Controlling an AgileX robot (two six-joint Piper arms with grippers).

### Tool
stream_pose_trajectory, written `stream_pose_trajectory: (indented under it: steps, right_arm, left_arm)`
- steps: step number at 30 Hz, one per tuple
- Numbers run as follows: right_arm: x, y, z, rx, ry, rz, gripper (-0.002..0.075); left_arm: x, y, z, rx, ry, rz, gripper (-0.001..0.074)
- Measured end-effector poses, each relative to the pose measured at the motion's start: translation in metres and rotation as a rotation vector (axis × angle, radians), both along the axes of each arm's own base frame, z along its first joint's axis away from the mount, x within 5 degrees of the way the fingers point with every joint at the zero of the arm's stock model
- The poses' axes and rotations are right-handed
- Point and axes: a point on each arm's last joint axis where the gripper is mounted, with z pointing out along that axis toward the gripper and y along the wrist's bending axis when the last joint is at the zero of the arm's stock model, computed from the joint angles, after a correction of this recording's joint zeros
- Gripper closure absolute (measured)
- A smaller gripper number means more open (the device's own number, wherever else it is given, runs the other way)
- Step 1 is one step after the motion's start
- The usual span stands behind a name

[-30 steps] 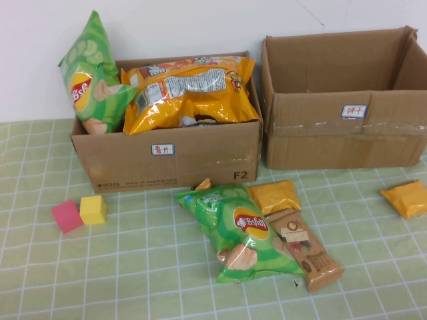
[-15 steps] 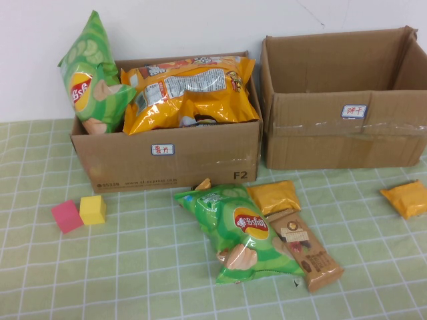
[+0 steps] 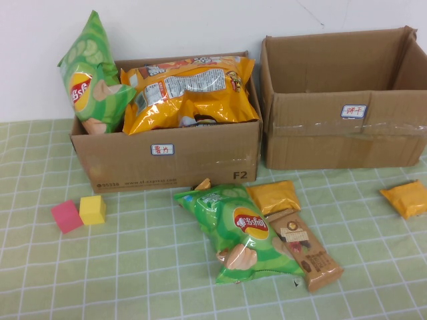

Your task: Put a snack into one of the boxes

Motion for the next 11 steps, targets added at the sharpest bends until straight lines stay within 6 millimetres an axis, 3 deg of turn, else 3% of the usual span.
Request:
stream_pose_trajectory:
  steps: [11]
  right_arm:
    - [0.0,0.0,0.0,0.0,0.0,0.0,0.0715]
  left_arm:
    - [0.0,0.0,0.0,0.0,0.0,0.0,0.0736]
